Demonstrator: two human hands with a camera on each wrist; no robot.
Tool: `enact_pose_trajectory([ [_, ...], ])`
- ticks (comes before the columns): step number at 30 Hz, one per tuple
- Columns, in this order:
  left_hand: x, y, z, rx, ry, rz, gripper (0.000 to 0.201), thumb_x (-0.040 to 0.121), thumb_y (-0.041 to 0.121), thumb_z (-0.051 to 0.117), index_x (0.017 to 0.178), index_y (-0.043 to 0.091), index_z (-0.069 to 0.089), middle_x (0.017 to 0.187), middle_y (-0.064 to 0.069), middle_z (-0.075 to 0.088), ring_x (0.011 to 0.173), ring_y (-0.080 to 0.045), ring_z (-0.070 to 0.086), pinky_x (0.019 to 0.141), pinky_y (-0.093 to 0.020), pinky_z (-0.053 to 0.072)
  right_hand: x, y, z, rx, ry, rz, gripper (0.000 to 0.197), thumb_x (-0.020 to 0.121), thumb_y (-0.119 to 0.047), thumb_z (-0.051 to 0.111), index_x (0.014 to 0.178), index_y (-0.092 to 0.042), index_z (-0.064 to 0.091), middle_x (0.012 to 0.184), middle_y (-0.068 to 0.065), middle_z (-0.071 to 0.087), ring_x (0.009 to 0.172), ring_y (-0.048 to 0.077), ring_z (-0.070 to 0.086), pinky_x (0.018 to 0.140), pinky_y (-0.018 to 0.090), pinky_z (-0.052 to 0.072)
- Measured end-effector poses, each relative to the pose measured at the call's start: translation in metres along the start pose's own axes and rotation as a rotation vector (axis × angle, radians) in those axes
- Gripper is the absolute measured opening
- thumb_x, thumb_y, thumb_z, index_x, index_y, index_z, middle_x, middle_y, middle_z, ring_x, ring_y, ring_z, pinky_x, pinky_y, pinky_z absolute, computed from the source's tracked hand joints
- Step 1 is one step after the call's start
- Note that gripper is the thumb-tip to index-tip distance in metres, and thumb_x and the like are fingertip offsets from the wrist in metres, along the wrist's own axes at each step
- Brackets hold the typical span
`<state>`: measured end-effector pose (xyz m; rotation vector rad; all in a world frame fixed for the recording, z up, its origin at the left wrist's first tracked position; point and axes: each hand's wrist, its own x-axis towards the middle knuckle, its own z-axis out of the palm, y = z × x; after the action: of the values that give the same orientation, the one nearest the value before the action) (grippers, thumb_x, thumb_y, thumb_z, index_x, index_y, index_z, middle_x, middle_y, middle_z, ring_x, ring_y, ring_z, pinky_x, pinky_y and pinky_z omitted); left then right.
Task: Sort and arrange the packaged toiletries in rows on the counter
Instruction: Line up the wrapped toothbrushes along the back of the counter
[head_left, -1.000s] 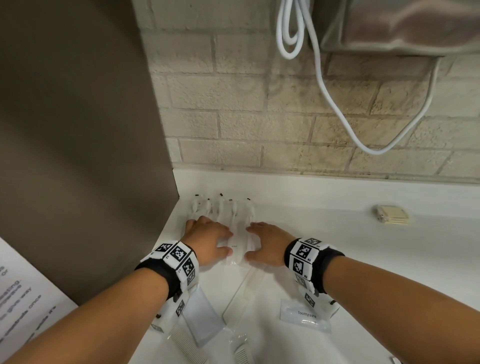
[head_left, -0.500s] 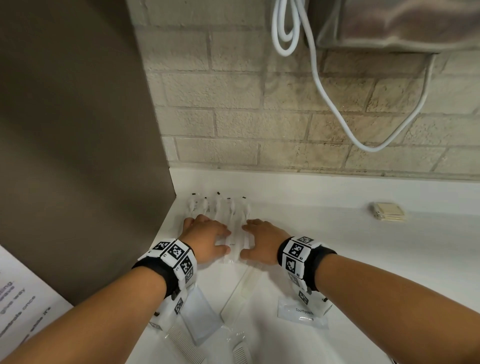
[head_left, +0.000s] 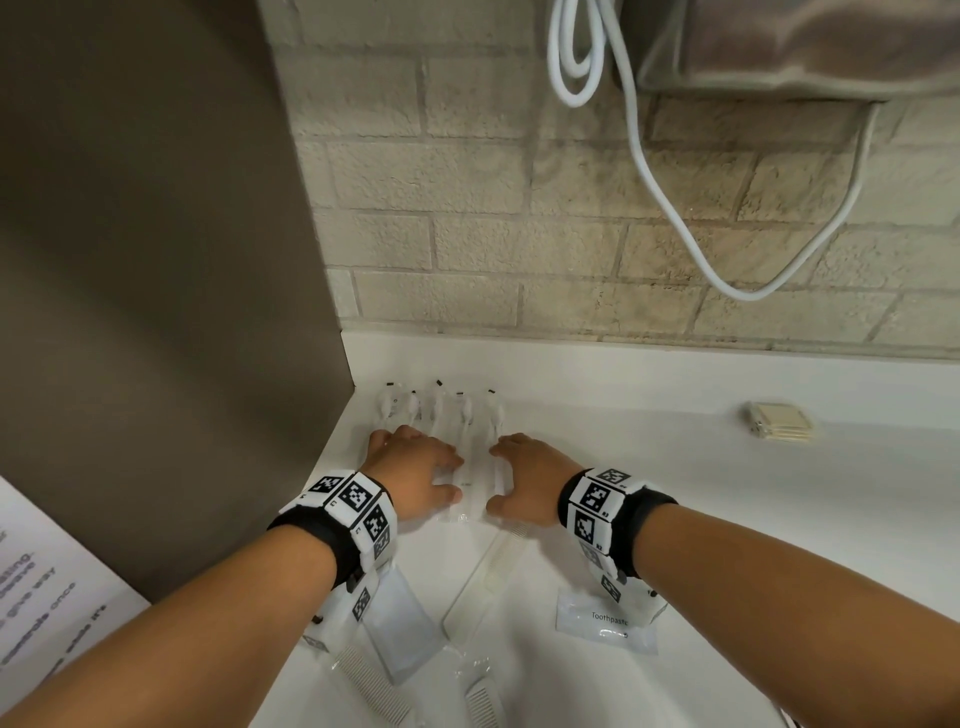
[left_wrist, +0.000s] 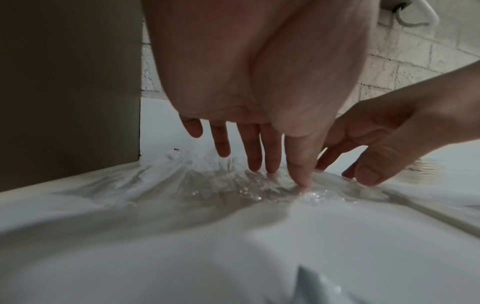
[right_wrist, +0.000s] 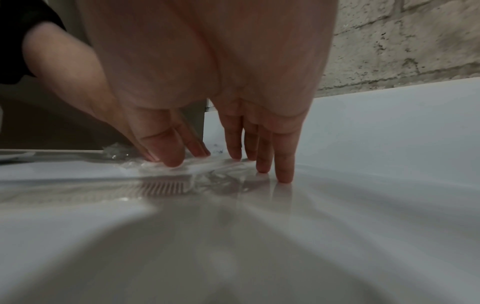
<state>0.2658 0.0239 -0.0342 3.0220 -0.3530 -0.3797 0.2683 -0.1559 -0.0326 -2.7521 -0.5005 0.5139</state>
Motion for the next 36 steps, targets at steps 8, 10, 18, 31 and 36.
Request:
enact_pose_trajectory([
  [8,0.0,-0.001,0.002,-0.017,0.016,-0.003,0.051,0.086,0.055,0.05,0.134,0.04,0.049,0.147,0.02,0.041,0.138,-0.018,0.029,0.108,-0.039,0.017,-0.002,0.002,0.001,0.06,0.028,-0.004,0.082,0.08,-0.035,0.066,0.149,-0.015,0.026,0.15,0.005,0.036,0.134,0.025,0.041,0.105,0.034,0.039],
  [10,0.0,-0.002,0.002,-0.03,0.029,-0.005,0.051,0.086,0.056,0.05,0.134,0.04,0.049,0.147,0.02,0.041,0.138,-0.017,0.029,0.108,-0.039,0.017,-0.002,0.002,0.001,0.072,0.034,-0.006,0.082,0.08,-0.034,0.067,0.149,-0.016,0.026,0.149,0.005,0.037,0.133,0.025,0.042,0.103,0.034,0.04],
  [18,-0.004,-0.004,0.002,-0.102,0.082,-0.007,0.049,0.085,0.055,0.052,0.132,0.041,0.051,0.145,0.021,0.044,0.138,-0.015,0.03,0.108,-0.037,0.016,-0.002,0.004,0.003,0.122,0.048,-0.008,0.079,0.08,-0.031,0.066,0.148,-0.019,0.027,0.149,0.005,0.034,0.132,0.024,0.042,0.102,0.033,0.041],
  [31,-0.069,-0.011,-0.006,-0.359,0.286,-0.023,0.029,0.085,0.041,0.064,0.113,0.032,0.065,0.115,0.011,0.063,0.116,-0.017,0.052,0.102,-0.037,0.039,-0.062,-0.028,0.01,0.032,0.062,-0.255,0.037,0.086,-0.022,0.057,0.123,-0.021,0.059,0.121,0.002,0.058,0.108,0.021,0.057,0.091,0.031,0.047],
  [36,-0.126,-0.011,0.018,-0.448,0.167,-0.083,0.016,0.082,0.034,0.069,0.096,0.026,0.069,0.096,0.01,0.061,0.09,-0.01,0.057,0.083,-0.022,0.045,-0.094,-0.042,0.036,-0.169,-0.105,-0.209,0.047,0.091,-0.024,0.047,0.138,-0.027,0.046,0.129,0.006,0.048,0.119,0.028,0.05,0.096,0.04,0.046],
])
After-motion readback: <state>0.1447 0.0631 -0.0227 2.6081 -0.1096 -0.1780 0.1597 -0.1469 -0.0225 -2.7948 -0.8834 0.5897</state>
